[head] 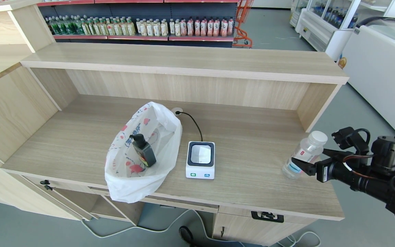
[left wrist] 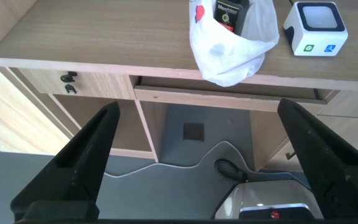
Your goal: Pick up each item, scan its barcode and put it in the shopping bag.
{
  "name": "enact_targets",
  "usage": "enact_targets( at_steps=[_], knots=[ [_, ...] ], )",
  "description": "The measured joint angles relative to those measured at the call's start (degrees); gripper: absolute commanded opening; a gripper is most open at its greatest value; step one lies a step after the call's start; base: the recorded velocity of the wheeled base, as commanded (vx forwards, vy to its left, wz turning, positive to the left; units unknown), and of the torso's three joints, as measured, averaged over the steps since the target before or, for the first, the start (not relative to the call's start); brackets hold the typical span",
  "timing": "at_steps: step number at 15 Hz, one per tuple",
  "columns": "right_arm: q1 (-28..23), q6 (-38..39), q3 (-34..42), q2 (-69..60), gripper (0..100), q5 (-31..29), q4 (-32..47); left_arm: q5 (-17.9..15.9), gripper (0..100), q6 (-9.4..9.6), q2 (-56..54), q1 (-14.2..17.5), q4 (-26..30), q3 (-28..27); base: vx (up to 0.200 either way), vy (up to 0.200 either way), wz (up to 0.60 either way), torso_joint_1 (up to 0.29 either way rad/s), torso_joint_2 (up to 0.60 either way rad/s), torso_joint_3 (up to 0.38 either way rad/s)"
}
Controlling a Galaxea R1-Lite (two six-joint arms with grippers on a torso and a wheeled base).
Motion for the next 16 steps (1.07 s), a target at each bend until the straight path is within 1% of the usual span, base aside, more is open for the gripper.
enact_targets(
  at_steps=[4,9,16],
  knots=[
    [0.32,0.0,-1.21,1.99,100,0.05,-0.77,0.0,100,0.0,0.0,0.0,0.0,0.0,0.0,0.0,0.0,0.0,0.0,0.0],
    [2.02,0.09,-1.56,6.21,100,0.09,-7.77,-0.01,100,0.0,0.0,0.0,0.0,0.0,0.0,0.0,0.0,0.0,0.0,0.0],
    [3.79,0.39,-3.91,9.96,100,0.05,-8.46,0.0,100,-0.05,0.0,0.0,0.0,0.0,0.0,0.0,0.0,0.0,0.0,0.0]
  ],
)
